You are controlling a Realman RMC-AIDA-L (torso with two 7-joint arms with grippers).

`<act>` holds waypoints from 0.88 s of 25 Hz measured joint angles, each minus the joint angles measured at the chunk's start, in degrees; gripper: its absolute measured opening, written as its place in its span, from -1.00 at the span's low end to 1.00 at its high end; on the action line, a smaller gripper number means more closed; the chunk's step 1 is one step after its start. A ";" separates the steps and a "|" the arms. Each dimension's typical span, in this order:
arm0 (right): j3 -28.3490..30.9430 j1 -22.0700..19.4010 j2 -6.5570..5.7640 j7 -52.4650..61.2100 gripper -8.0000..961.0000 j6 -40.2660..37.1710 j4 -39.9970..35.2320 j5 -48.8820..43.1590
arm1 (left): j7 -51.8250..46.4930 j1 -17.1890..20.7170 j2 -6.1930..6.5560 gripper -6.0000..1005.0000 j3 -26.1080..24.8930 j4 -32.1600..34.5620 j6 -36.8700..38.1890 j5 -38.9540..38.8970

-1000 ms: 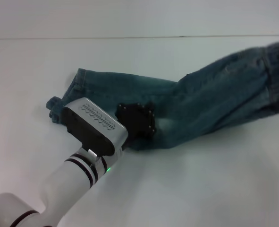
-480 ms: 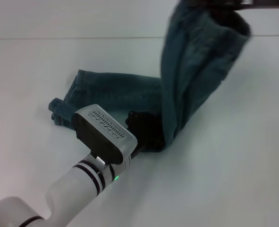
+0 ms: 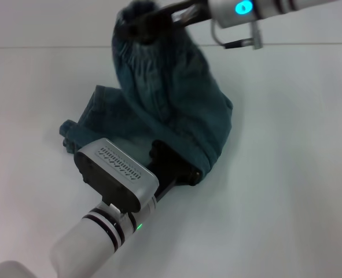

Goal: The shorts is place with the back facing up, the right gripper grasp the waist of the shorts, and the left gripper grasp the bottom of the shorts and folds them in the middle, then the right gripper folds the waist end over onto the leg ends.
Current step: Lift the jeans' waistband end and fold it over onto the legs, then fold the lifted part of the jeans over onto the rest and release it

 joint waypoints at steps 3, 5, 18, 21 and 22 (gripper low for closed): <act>-4.53 2.34 1.22 -0.06 -0.76 6.02 3.12 -1.37 | -0.03 0.59 0.00 -0.92 -0.17 0.33 0.21 0.00; -5.16 2.31 1.34 0.15 -0.64 6.57 3.21 -1.16 | -0.04 0.94 0.00 -0.92 -0.20 0.40 0.23 -0.01; -3.92 -19.75 0.63 -2.66 0.01 -2.45 -16.04 20.09 | -0.43 10.45 0.04 -0.83 -2.80 2.48 11.51 -0.11; -0.38 -26.19 0.58 -8.39 0.26 -6.53 -17.02 25.76 | -3.91 13.32 0.05 -0.81 -3.56 4.14 18.08 -0.30; 0.70 -27.97 0.56 -10.58 0.35 -7.55 -16.91 27.09 | -6.76 14.07 0.15 -0.80 -3.78 4.96 20.56 -0.20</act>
